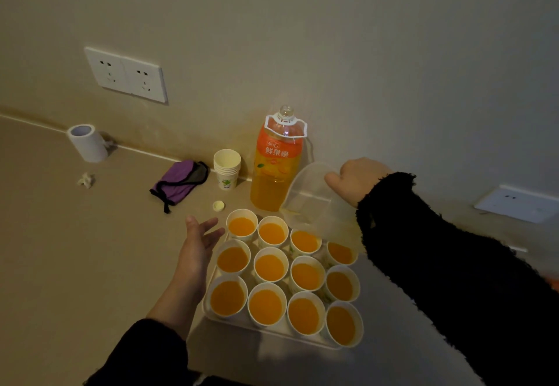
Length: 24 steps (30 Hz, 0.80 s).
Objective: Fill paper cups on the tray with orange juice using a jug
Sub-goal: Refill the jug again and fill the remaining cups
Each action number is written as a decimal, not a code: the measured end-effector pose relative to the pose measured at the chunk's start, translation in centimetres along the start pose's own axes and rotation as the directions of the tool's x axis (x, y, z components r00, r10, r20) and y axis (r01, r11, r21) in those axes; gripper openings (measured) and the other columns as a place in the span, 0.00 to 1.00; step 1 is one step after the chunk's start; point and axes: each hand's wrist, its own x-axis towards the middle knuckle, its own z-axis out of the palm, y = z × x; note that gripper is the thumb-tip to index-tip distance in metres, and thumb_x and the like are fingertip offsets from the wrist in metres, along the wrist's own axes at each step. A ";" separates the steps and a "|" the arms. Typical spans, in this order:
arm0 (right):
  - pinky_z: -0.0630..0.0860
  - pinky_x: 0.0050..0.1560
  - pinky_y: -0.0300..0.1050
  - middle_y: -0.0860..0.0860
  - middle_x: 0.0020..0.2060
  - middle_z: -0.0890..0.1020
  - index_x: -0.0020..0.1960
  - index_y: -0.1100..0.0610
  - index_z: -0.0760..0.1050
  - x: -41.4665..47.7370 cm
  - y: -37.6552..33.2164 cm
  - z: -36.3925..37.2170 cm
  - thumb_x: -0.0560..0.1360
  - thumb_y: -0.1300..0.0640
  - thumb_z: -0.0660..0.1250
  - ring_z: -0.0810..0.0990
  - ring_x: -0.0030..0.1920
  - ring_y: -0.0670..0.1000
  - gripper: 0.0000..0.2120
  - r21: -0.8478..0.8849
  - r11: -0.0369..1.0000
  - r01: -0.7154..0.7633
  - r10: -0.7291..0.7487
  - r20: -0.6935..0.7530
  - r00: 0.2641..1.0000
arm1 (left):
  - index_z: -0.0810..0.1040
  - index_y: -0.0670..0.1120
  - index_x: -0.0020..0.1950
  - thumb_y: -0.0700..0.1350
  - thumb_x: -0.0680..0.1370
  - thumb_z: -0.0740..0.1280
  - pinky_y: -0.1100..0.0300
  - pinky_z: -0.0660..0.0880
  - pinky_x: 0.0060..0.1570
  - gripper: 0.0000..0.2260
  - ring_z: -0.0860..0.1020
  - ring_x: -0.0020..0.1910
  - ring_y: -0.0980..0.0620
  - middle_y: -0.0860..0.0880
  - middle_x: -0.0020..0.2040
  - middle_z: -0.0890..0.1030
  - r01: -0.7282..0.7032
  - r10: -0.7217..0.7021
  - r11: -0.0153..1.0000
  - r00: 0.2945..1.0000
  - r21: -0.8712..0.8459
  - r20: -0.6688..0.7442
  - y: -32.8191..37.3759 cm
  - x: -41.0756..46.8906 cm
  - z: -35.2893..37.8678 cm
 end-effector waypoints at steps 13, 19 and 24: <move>0.61 0.29 0.39 0.52 0.27 0.69 0.29 0.56 0.66 -3.0 -1.4 0.3 0.78 0.40 0.51 0.67 0.28 0.49 0.26 -0.071 0.994 0.084 -0.081 0.052 0.995 | 0.70 0.44 0.69 0.60 0.81 0.41 0.57 0.64 0.53 0.30 0.70 0.56 0.51 0.41 0.67 0.73 -0.026 0.027 0.999 0.999 -0.020 0.018 -0.7 -1.6 -0.2; 0.67 0.33 0.39 0.50 0.28 0.71 0.32 0.54 0.67 -3.3 -2.7 1.5 0.77 0.37 0.52 0.70 0.29 0.48 0.25 -0.109 0.988 0.110 -0.100 0.092 0.991 | 0.71 0.45 0.68 0.60 0.81 0.41 0.57 0.62 0.56 0.29 0.71 0.60 0.49 0.41 0.67 0.73 -0.021 0.021 1.000 1.000 -0.015 -0.008 -0.9 -1.8 -0.3; 0.70 0.34 0.39 0.49 0.27 0.72 0.31 0.54 0.70 -3.4 -3.7 2.2 0.76 0.36 0.50 0.71 0.29 0.47 0.27 -0.149 0.979 0.142 -0.128 0.096 0.987 | 0.72 0.46 0.67 0.61 0.81 0.40 0.52 0.58 0.68 0.30 0.67 0.70 0.45 0.41 0.67 0.74 -0.028 0.028 1.000 0.999 0.006 -0.029 -1.4 -1.4 -1.1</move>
